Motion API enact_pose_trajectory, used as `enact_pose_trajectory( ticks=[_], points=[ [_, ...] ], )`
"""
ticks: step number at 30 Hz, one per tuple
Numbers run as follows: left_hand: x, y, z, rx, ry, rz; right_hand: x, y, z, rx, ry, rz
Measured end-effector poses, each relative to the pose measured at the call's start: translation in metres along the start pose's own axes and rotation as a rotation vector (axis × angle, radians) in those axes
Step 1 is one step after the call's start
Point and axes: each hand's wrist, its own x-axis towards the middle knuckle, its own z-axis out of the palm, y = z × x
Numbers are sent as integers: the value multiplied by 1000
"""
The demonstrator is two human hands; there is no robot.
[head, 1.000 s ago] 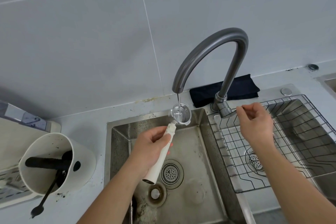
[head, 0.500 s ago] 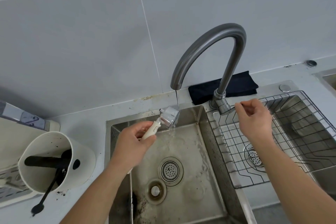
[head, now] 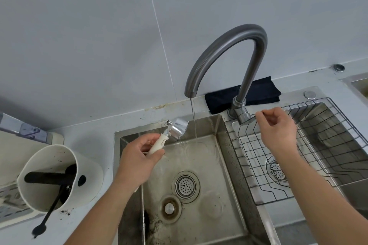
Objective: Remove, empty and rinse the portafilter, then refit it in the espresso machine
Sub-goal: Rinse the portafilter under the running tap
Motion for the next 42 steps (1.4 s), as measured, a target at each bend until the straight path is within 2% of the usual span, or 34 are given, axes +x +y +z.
enact_pose_trajectory(
  ticks=[7, 11, 21, 42],
  points=[
    [-1, 0, 5, -114, 46, -62, 0, 5, -3, 18, -21, -15],
    [1, -4, 9, -259, 85, -162, 2, 4, -4, 16, -18, -12],
    [-1, -6, 19, -489, 40, -290, 8, -3, -3, -24, -9, -11],
    [-8, -3, 23, -601, 12, -328, 12, -18, -4, -133, -34, -30]
  ],
)
